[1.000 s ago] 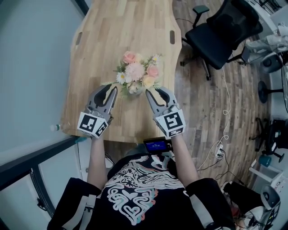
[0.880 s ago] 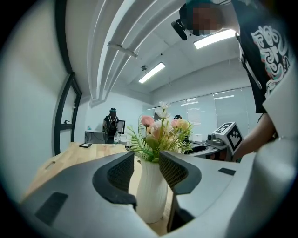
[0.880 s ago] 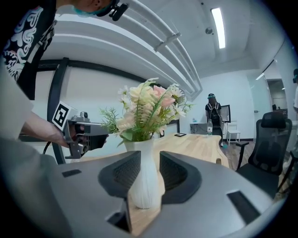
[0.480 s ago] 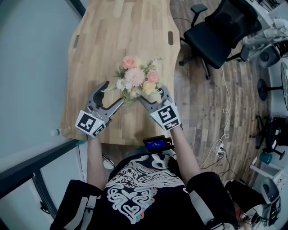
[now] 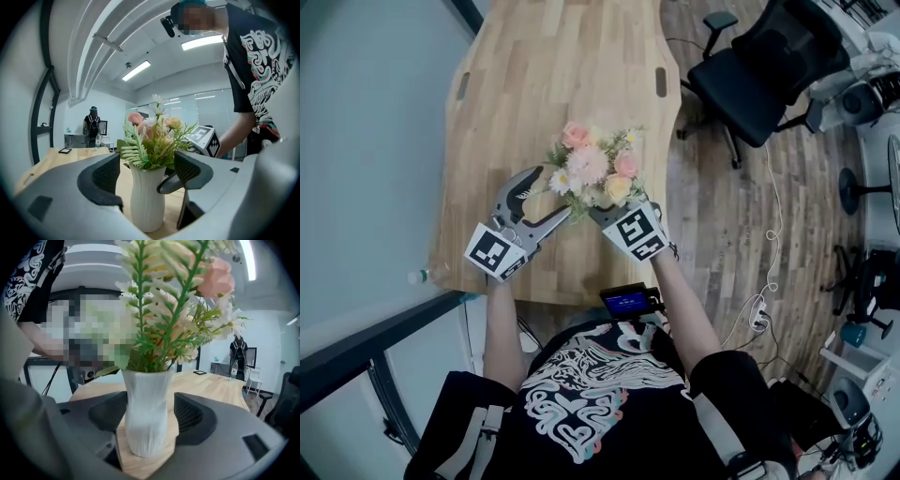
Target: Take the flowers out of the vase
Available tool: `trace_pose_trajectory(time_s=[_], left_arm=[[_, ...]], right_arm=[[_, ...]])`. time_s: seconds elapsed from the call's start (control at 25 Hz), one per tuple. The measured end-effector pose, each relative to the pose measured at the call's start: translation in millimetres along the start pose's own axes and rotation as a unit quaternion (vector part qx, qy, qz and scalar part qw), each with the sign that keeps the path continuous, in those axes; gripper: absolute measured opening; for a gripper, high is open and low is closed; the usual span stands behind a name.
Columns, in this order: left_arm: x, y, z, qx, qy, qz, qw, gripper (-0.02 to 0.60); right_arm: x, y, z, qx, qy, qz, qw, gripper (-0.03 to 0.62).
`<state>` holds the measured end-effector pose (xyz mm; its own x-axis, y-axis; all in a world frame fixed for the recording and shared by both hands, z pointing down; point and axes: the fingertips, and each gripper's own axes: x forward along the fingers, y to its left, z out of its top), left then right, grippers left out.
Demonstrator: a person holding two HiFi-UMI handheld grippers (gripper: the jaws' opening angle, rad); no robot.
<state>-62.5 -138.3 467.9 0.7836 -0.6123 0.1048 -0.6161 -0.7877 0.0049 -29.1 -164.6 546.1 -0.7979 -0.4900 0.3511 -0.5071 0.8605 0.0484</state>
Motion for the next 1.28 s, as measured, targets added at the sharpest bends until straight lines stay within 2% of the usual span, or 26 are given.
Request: trace_pose_trajectory(time_s=[0.24,0.72,0.88,1.08,1.16,1.28], left_arm=[[8,-4,4,0.01,-0.006,-0.012,0.9999,0.339],[27,-6,9,0.041,-0.012,-0.019,0.9989,0.337],[35,-4,10,0.031,-0.001,-0.005,0.9995,0.337],[35,-1,9,0.045,-0.006,-0.003,0.999,0.333],[35,-2,10,0.05,-0.004,-0.006,0.9987,0.303],[38,-7,12,0.03,0.007,-0.007,0.9995,0.228]], right_arm=[[3,9,2,-0.031,0.005,0.005,0.999,0.29],[7,10,2,-0.028,0.01,0.005,1.0,0.285],[10,9,3,-0.029,0.016,0.007,0.999,0.284],[12,11,1,-0.028,0.019,0.007,0.999,0.284],[11,11,2,-0.029,0.02,0.006,0.999,0.284],[11,10,2,-0.03,0.02,0.005,0.999,0.284]])
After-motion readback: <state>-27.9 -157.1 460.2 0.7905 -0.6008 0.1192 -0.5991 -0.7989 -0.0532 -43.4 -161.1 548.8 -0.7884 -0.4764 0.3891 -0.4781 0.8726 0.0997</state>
